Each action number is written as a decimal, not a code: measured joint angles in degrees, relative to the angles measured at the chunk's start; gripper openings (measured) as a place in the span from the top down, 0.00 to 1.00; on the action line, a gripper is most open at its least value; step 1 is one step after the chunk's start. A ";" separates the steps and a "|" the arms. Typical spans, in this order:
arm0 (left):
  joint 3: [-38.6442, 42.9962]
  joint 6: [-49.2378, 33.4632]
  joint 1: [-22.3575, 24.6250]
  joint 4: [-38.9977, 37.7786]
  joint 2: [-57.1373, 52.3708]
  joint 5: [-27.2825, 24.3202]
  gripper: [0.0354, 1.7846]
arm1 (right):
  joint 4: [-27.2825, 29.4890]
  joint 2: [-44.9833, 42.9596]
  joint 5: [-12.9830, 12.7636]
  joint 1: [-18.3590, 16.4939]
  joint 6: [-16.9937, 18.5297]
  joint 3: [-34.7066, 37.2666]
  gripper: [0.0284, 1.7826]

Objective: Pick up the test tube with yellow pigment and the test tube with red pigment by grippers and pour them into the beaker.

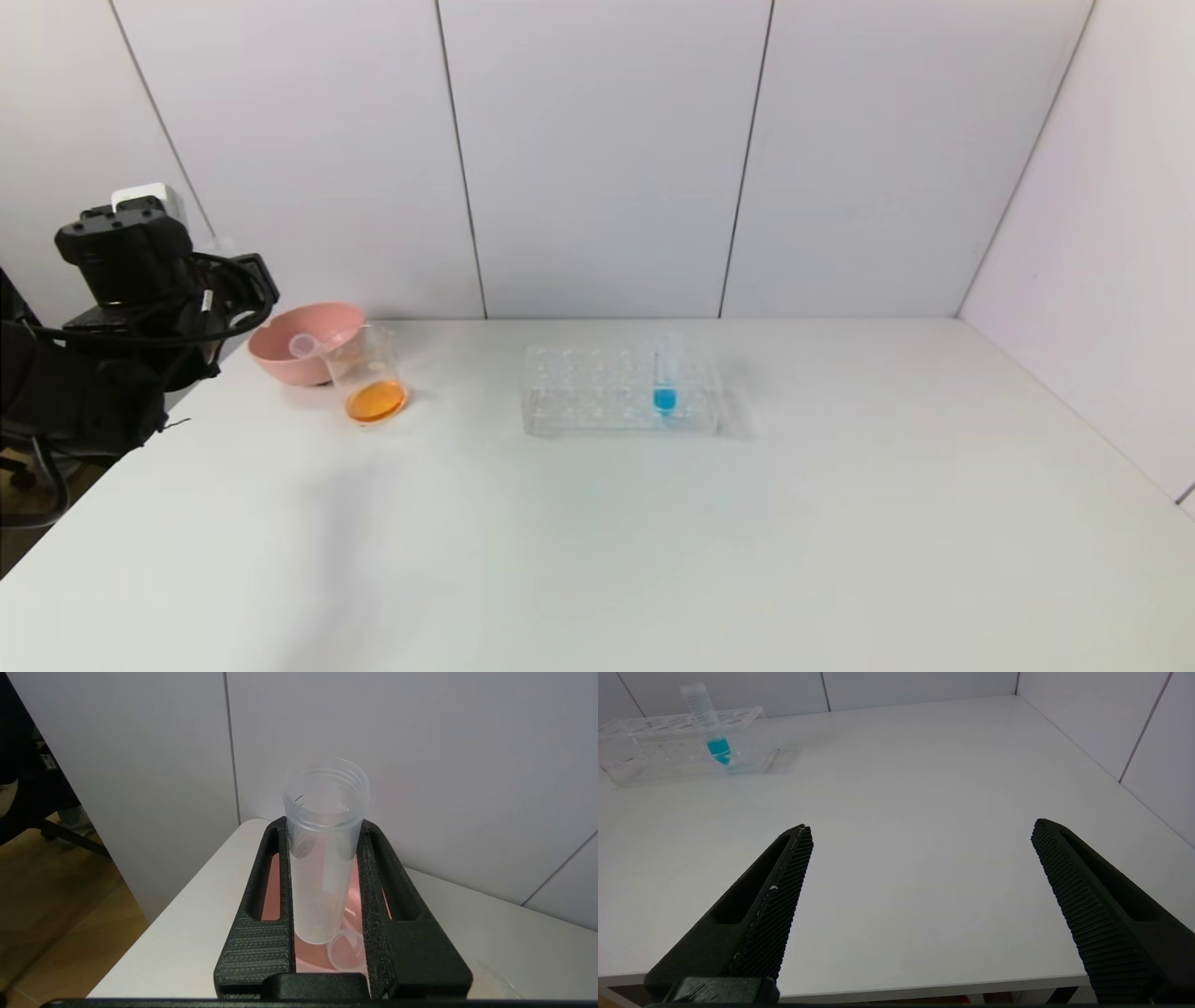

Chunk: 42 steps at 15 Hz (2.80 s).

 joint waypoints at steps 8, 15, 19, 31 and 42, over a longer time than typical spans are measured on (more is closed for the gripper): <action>-11.86 -0.45 1.05 1.96 12.93 -0.15 0.78 | 0.00 0.00 0.02 0.00 0.00 0.00 0.04; -12.70 -0.28 0.93 1.69 14.68 -0.37 0.55 | 0.02 0.00 0.00 0.00 0.00 0.00 0.04; -12.11 -0.20 0.74 1.72 12.74 -0.26 0.19 | 0.00 0.00 0.00 0.00 -0.02 0.00 0.04; 10.91 1.23 -12.48 2.44 -17.86 -11.06 0.01 | 0.02 0.00 0.00 0.00 -0.02 0.00 0.04; 19.07 29.00 -14.45 25.81 -61.84 -3.75 0.01 | 0.02 0.00 0.02 0.00 0.00 0.00 0.04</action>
